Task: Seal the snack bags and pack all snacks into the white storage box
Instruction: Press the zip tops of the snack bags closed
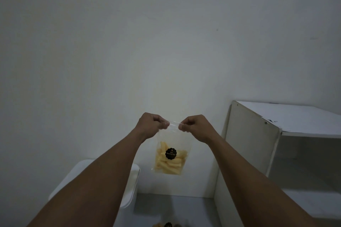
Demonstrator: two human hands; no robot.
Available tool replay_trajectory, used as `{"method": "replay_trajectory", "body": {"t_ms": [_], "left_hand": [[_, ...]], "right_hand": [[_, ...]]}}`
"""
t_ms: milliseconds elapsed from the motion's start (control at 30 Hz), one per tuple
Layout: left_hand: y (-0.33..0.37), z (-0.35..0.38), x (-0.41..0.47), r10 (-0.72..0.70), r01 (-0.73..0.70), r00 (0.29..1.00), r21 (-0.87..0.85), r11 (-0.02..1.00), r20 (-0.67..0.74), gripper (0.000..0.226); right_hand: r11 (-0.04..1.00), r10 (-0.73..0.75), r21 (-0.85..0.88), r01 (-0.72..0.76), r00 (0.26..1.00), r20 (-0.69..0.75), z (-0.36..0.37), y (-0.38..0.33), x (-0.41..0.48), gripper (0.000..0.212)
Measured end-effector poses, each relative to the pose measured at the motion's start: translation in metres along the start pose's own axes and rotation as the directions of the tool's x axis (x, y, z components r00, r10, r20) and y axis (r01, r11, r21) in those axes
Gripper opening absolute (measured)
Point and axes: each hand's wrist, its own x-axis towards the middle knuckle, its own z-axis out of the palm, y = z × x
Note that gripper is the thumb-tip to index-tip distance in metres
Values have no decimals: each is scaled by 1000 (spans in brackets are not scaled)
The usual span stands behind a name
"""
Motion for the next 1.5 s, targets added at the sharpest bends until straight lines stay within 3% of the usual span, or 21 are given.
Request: {"method": "replay_trajectory", "body": {"t_ms": [233,333,433,633,833,1033,1233,1500], "left_hand": [[2,7,-5,-47,52,994,-47,998,95,9],[4,11,-3,-11,4,995,71,997,102,11],[2,18,1,53,-54,999,196,979,11,12],[5,7,-2,4,-2,997,-18,1000,76,5],[0,1,2,20,-19,996,18,1000,-83,9],[-1,4,-1,-34,32,996,-30,999,-85,14],[0,4,6,-56,54,989,-19,998,-136,18],[-3,13,8,-22,37,969,58,998,-247,13]], "right_hand": [[998,15,-66,-14,1000,10,-1,-5,3,10],[999,15,-51,-14,1000,18,1,0,1,11],[999,0,-51,2,999,33,5,-2,-1,13],[998,13,-63,-13,1000,-1,-3,0,1,14],[1000,14,9,-14,999,37,-1,0,-2,14],[992,1,-125,-5,999,-39,-1,3,-2,18],[998,-21,-54,23,999,33,2,3,-3,12],[999,12,-30,-14,999,-51,0,4,-3,8]]}}
